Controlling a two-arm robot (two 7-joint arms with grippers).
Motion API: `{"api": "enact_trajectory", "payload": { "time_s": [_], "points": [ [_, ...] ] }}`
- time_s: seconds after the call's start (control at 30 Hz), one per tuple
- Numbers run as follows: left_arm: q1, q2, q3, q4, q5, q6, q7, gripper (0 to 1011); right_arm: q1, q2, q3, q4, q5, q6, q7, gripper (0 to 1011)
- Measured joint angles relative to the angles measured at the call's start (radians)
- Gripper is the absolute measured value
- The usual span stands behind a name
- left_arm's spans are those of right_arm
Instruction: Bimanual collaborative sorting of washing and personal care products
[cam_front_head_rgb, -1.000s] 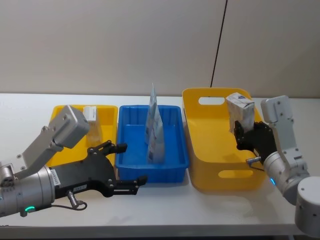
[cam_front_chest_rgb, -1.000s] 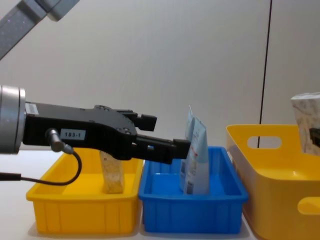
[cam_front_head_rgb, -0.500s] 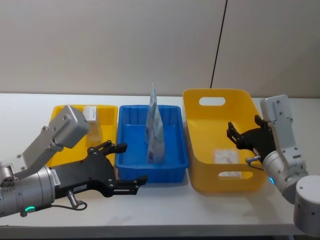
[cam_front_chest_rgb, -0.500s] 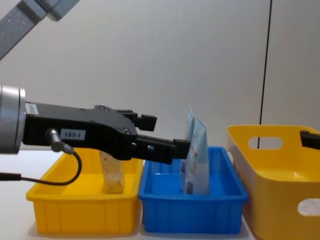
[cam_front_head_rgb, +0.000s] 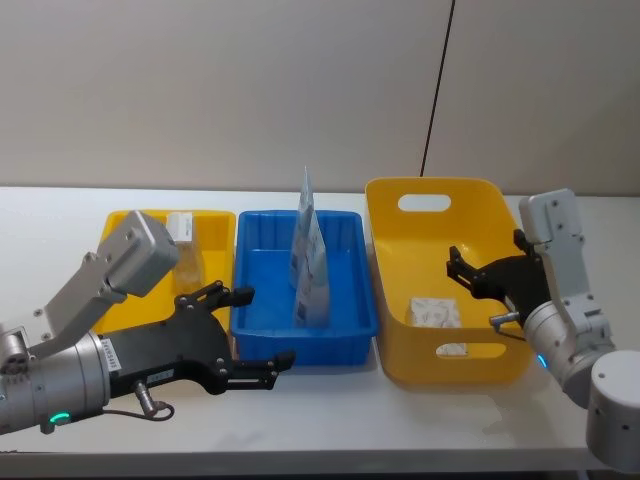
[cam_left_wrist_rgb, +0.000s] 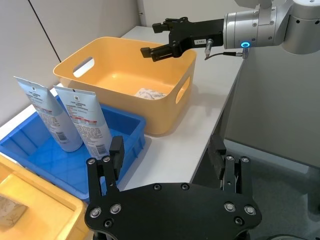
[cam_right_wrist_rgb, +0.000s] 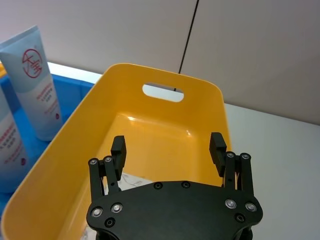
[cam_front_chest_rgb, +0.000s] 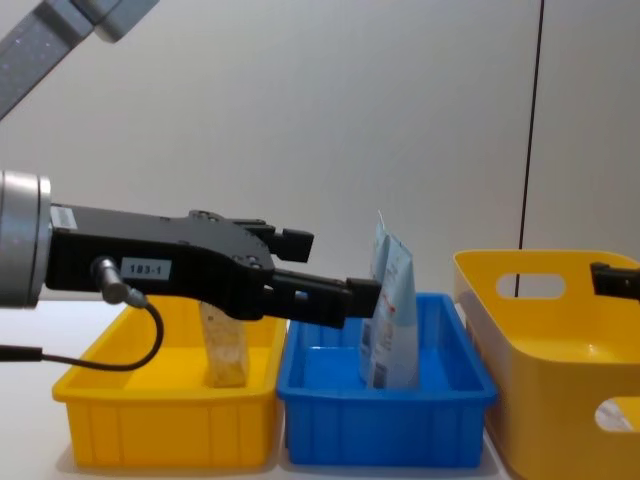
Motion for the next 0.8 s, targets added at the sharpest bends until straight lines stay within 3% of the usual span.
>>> {"api": "enact_trajectory", "payload": {
  "time_s": [0.8],
  "points": [
    [0.0, 0.0, 0.0, 0.0, 0.0, 0.0, 0.0, 1002, -0.027, 0.0, -0.027, -0.151, 0.056, 0.029, 0.136, 1002]
  ]
}}
